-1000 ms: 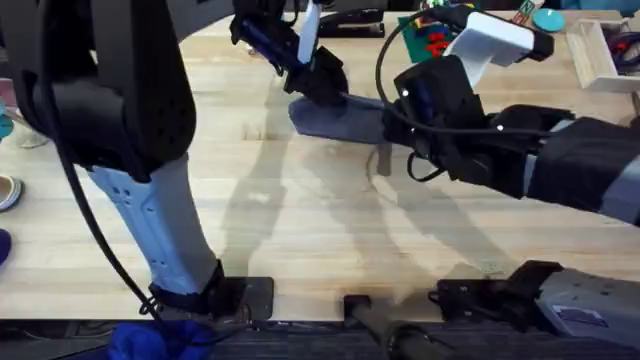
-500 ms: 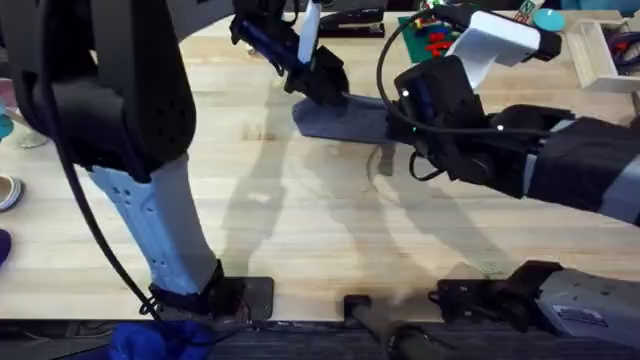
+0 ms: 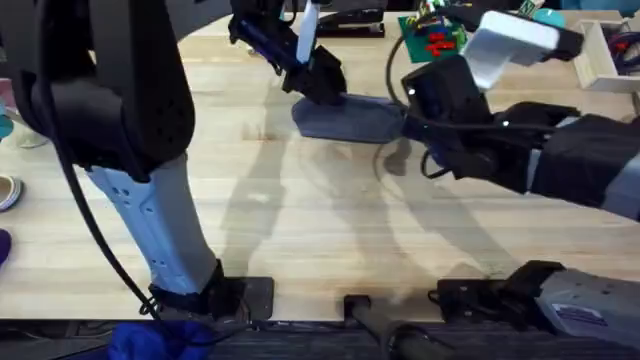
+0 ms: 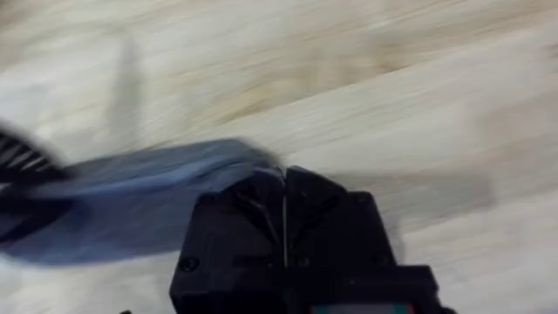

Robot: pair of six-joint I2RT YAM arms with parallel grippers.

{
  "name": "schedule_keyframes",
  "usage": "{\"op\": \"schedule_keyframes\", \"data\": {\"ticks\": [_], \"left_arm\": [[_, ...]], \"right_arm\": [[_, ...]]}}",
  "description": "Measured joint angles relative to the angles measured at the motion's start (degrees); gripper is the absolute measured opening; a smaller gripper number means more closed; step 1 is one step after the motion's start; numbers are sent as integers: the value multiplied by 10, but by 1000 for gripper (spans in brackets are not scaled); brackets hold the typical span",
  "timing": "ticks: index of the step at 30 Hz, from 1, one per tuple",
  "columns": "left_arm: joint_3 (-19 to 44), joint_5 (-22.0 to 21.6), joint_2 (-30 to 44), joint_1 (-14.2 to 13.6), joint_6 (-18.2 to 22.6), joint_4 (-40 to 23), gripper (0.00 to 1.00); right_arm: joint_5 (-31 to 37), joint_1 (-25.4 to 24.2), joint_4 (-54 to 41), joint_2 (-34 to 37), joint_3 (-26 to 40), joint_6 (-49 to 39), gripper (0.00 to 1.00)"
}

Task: Unzip the bag, pick up the pens from the table one at a time and place them inside, then zip the bag closed.

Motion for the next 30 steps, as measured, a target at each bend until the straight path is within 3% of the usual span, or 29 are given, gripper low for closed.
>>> {"op": "schedule_keyframes", "data": {"ticks": [3,9,22,24,30], "left_arm": [[0,-10,0,9,0,-3,42],[0,-15,0,23,0,-6,42],[0,-16,0,23,0,-6,42],[0,-16,0,23,0,-6,43],[0,-17,0,23,0,-6,43]], "right_arm": [[30,-29,-21,0,-2,2,30],[22,-53,-22,0,-3,2,30],[7,-48,9,-2,-4,-3,43],[5,-35,9,-15,-4,-5,176],[3,10,11,-76,-4,-8,762]]}}
